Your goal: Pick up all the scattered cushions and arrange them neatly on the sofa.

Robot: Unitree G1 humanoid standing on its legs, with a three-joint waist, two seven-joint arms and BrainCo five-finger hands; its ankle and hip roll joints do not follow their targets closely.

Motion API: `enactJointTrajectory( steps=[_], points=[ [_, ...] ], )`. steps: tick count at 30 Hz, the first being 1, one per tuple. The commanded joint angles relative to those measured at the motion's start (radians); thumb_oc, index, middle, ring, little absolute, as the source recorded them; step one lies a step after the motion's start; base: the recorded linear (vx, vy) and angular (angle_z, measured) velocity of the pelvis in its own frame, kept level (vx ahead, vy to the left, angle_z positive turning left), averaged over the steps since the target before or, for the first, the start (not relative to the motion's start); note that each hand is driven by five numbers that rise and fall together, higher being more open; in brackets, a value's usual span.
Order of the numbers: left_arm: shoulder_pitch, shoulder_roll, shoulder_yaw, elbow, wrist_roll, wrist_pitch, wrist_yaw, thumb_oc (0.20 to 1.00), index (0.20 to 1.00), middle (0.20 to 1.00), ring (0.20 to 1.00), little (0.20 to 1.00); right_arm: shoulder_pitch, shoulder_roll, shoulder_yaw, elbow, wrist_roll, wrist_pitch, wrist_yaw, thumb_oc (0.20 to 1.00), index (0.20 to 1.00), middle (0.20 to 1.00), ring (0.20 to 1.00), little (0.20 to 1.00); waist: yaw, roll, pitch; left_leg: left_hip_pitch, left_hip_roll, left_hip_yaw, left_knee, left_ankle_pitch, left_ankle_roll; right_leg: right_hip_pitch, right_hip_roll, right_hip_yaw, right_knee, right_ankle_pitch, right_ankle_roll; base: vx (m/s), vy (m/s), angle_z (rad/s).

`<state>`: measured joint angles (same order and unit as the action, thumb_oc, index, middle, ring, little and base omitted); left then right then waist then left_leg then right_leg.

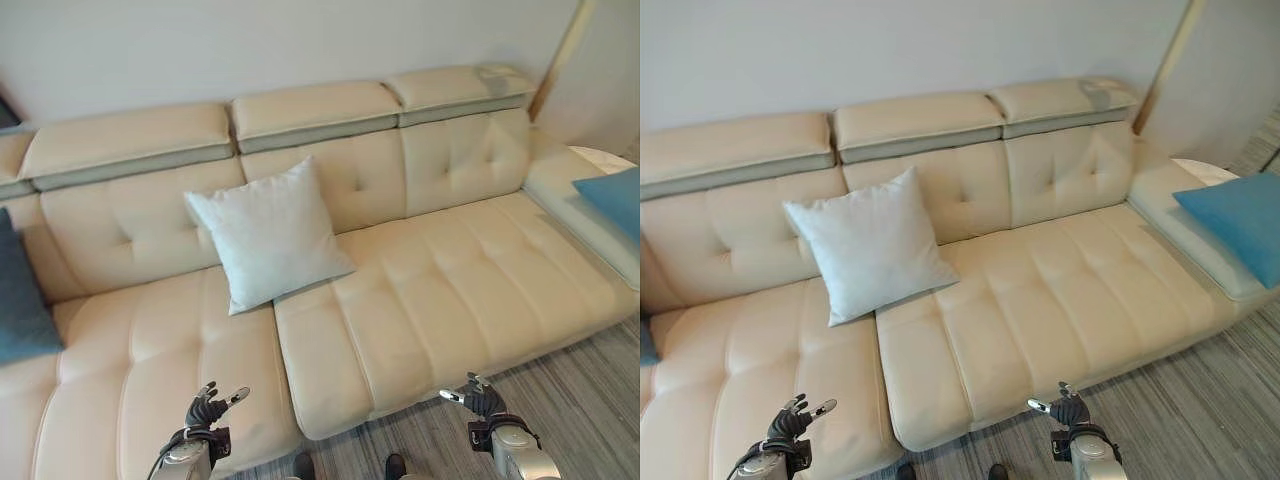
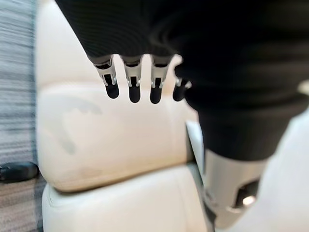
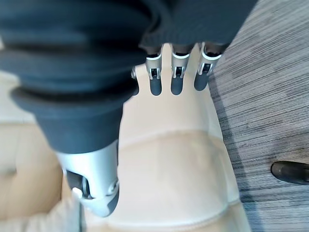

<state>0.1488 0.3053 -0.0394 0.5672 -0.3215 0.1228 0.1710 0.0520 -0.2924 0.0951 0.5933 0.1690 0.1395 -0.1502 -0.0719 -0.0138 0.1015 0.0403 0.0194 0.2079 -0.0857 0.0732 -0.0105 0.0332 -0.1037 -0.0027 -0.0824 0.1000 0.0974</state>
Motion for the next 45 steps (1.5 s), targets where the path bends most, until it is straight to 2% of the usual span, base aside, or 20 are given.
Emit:
enactJointTrajectory(
  steps=[1, 3, 5, 7, 8, 10, 13, 18, 20, 21, 22, 23, 24, 25, 26, 29, 33, 34, 40, 45],
  points=[
    [-0.065, 0.013, -0.001, 0.032, 0.075, -0.024, -0.009, 1.0, 1.0, 1.0, 1.0, 1.0, -0.027, -0.02, -0.036, -0.012, 0.007, -0.024, -0.015, 1.0, 1.0, 1.0, 1.0, 1.0, -0.042, 0.024, 0.01, 0.022, -0.032, 0.058, -0.002, -0.138, 0.015, -0.036, 0.072, -0.008, -0.005, -0.082, 0.024, -0.15, 0.11, -0.99],
    [-0.075, 0.019, 0.005, 0.032, 0.088, -0.027, -0.006, 1.0, 1.0, 1.0, 1.0, 1.0, -0.032, -0.02, -0.042, -0.03, -0.004, -0.024, -0.016, 1.0, 1.0, 1.0, 1.0, 1.0, -0.053, 0.032, 0.029, 0.019, -0.018, 0.146, -0.002, -0.144, 0.02, -0.088, 0.06, -0.007, 0.018, -0.062, 0.045, -0.16, 0.068, -1.37],
    [-0.073, 0.027, 0.02, 0.02, 0.096, -0.031, -0.001, 1.0, 1.0, 1.0, 1.0, 1.0, -0.036, -0.017, -0.049, -0.032, -0.014, -0.028, -0.02, 1.0, 1.0, 1.0, 1.0, 1.0, -0.041, 0.049, 0.046, 0.03, 0.004, 0.211, -0.002, -0.164, 0.018, -0.109, 0.017, -0.158, 0.068, -0.08, 0.046, -0.13, -0.019, -2.1],
    [-0.073, 0.035, 0.039, -0.008, 0.1, -0.038, -0.002, 1.0, 1.0, 1.0, 1.0, 1.0, -0.055, -0.023, -0.063, -0.03, -0.026, -0.027, -0.028, 1.0, 1.0, 1.0, 1.0, 1.0, -0.009, 0.055, 0.051, 0.05, 0.028, 0.331, -0.002, -0.161, 0.012, -0.108, -0.071, -0.457, 0.11, -0.08, 0.044, -0.11, -0.089, -2.23],
    [-0.074, 0.035, 0.038, -0.009, 0.1, -0.037, -0.002, 1.0, 1.0, 1.0, 1.0, 1.0, -0.056, -0.023, -0.064, -0.03, -0.026, -0.027, -0.028, 1.0, 1.0, 1.0, 1.0, 1.0, -0.008, 0.055, 0.054, 0.053, 0.028, 0.332, -0.002, -0.162, 0.012, -0.106, -0.072, -0.456, 0.113, -0.082, 0.045, -0.04, -0.086, -2.3],
    [-0.078, 0.034, 0.037, -0.023, 0.109, -0.032, -0.01, 1.0, 1.0, 1.0, 1.0, 1.0, -0.065, -0.033, -0.074, -0.02, -0.021, -0.023, -0.024, 1.0, 1.0, 1.0, 1.0, 1.0, 0.001, 0.048, 0.041, 0.071, 0.039, 0.431, -0.002, -0.154, 0.005, -0.094, -0.111, -0.607, 0.131, -0.064, 0.053, 0.0, -0.149, -1.84],
    [-0.079, 0.027, 0.027, -0.037, 0.12, -0.029, -0.017, 1.0, 1.0, 1.0, 1.0, 1.0, -0.048, -0.039, -0.084, -0.028, -0.024, -0.017, -0.019, 1.0, 1.0, 1.0, 1.0, 1.0, 0.003, 0.047, 0.032, 0.083, 0.044, 0.464, -0.002, -0.15, 0.001, -0.076, -0.123, -0.65, 0.112, -0.048, 0.064, 0.05, -0.209, -1.37],
    [-0.101, 0.0, -0.002, -0.015, 0.133, -0.028, -0.027, 1.0, 1.0, 1.0, 1.0, 1.0, 0.003, -0.038, -0.113, -0.024, -0.004, -0.023, -0.022, 1.0, 1.0, 1.0, 1.0, 1.0, -0.018, 0.048, 0.015, 0.101, 0.091, 0.501, 0.04, -0.12, -0.046, -0.036, -0.072, -0.606, 0.029, -0.076, 0.045, 0.13, -0.403, -0.47],
    [-0.109, -0.006, -0.003, -0.016, 0.121, -0.033, -0.029, 1.0, 1.0, 1.0, 1.0, 1.0, 0.008, -0.043, -0.115, -0.024, 0.01, -0.029, -0.026, 1.0, 1.0, 1.0, 1.0, 1.0, -0.025, 0.042, 0.024, 0.081, 0.159, 0.514, 0.185, -0.137, -0.068, -0.011, -0.044, -0.583, 0.015, -0.12, 0.018, 0.17, -0.466, -0.31],
    [-0.117, -0.022, -0.009, -0.012, 0.067, -0.042, -0.018, 1.0, 1.0, 1.0, 1.0, 1.0, -0.004, -0.057, -0.095, -0.006, 0.016, -0.037, -0.032, 1.0, 1.0, 1.0, 1.0, 1.0, -0.007, 0.043, 0.043, 0.049, 0.193, 0.432, 0.312, -0.09, -0.094, 0.011, -0.011, -0.538, 0.004, -0.158, -0.009, 0.17, -0.414, -0.37],
    [-0.118, -0.022, -0.009, -0.012, 0.067, -0.042, -0.018, 1.0, 1.0, 1.0, 1.0, 1.0, -0.005, -0.057, -0.095, -0.005, 0.016, -0.037, -0.032, 1.0, 1.0, 1.0, 1.0, 1.0, -0.006, 0.043, 0.044, 0.047, 0.196, 0.432, 0.317, -0.091, -0.094, 0.011, -0.009, -0.538, 0.003, -0.158, -0.011, 0.26, -0.43, -0.94],
    [-0.11, -0.04, -0.001, -0.015, 0.017, -0.053, 0.002, 1.0, 1.0, 1.0, 1.0, 1.0, -0.019, -0.071, -0.074, -0.006, 0.004, -0.032, -0.03, 1.0, 1.0, 1.0, 1.0, 1.0, 0.02, 0.045, 0.055, 0.004, 0.168, 0.265, 0.394, -0.07, -0.088, 0.028, 0.013, -0.488, -0.002, -0.181, -0.033, 0.13, -0.173, -1.18],
    [-0.111, -0.039, -0.001, -0.015, 0.016, -0.053, 0.002, 1.0, 1.0, 1.0, 1.0, 1.0, -0.019, -0.071, -0.074, -0.006, 0.004, -0.032, -0.03, 1.0, 1.0, 1.0, 1.0, 1.0, 0.019, 0.045, 0.054, 0.001, 0.168, 0.265, 0.396, -0.072, -0.087, 0.027, 0.013, -0.488, -0.002, -0.181, -0.033, 0.22, -0.197, -1.16],
    [-0.096, -0.052, 0.005, -0.02, -0.014, -0.064, 0.019, 1.0, 1.0, 1.0, 1.0, 1.0, -0.026, -0.075, -0.06, -0.007, 0.0, -0.03, -0.027, 1.0, 1.0, 1.0, 1.0, 1.0, 0.047, 0.045, 0.058, -0.034, 0.096, 0.12, 0.415, -0.11, -0.059, 0.031, 0.02, -0.436, -0.005, -0.184, -0.039, 0.15, -0.076, -0.71],
    [-0.085, -0.055, 0.007, -0.024, -0.022, -0.064, 0.021, 1.0, 1.0, 1.0, 1.0, 1.0, -0.03, -0.077, -0.049, -0.002, -0.005, -0.027, -0.019, 1.0, 1.0, 1.0, 1.0, 1.0, 0.063, 0.043, 0.061, -0.06, 0.061, 0.06, 0.411, -0.13, -0.043, 0.032, 0.027, -0.398, -0.002, -0.185, -0.038, 0.23, -0.13, -1.23],
    [-0.062, -0.055, 0.013, -0.014, -0.029, -0.058, 0.027, 1.0, 1.0, 1.0, 1.0, 1.0, -0.023, -0.076, -0.033, 0.024, -0.019, -0.022, -0.011, 1.0, 1.0, 1.0, 1.0, 1.0, 0.098, 0.03, 0.061, -0.119, -0.005, -0.069, 0.354, -0.171, -0.015, 0.047, 0.039, -0.319, 0.004, -0.198, -0.035, 0.23, -0.121, -1.17],
    [-0.055, -0.055, 0.009, 0.004, -0.029, -0.049, 0.019, 1.0, 1.0, 1.0, 1.0, 1.0, -0.023, -0.075, -0.033, 0.035, -0.014, -0.022, -0.013, 1.0, 1.0, 1.0, 1.0, 1.0, 0.11, 0.022, 0.061, -0.16, -0.061, -0.168, 0.23, -0.119, -0.008, 0.064, 0.056, -0.286, -0.005, -0.203, -0.046, 0.23, -0.077, -0.6],
    [-0.051, -0.055, -0.001, 0.006, -0.024, -0.039, 0.02, 1.0, 1.0, 1.0, 1.0, 1.0, -0.017, -0.078, -0.037, 0.036, -0.008, -0.024, -0.016, 1.0, 1.0, 1.0, 1.0, 1.0, 0.109, 0.032, 0.062, -0.189, -0.073, -0.222, 0.101, -0.024, -0.023, 0.083, 0.082, -0.28, -0.005, -0.221, -0.058, 0.35, -0.071, -0.42],
    [-0.043, -0.056, 0.006, 0.057, -0.012, -0.037, 0.03, 1.0, 1.0, 1.0, 1.0, 1.0, -0.032, -0.075, -0.018, 0.063, -0.023, -0.023, -0.013, 1.0, 1.0, 1.0, 1.0, 1.0, 0.135, 0.031, 0.06, -0.323, -0.088, -0.197, -0.002, 0.042, -0.073, 0.186, 0.134, -0.215, -0.003, -0.285, -0.057, 0.56, 0.021, -0.07],
    [-0.017, -0.049, 0.013, 0.055, -0.015, -0.032, 0.034, 1.0, 1.0, 1.0, 1.0, 1.0, -0.029, -0.048, -0.013, 0.07, -0.037, -0.02, 0.001, 1.0, 1.0, 1.0, 1.0, 1.0, 0.158, -0.017, 0.014, -0.273, -0.099, -0.176, -0.002, 0.084, -0.019, 0.254, 0.076, -0.174, 0.043, -0.301, -0.019, 0.55, 0.134, -0.65]
  ],
)
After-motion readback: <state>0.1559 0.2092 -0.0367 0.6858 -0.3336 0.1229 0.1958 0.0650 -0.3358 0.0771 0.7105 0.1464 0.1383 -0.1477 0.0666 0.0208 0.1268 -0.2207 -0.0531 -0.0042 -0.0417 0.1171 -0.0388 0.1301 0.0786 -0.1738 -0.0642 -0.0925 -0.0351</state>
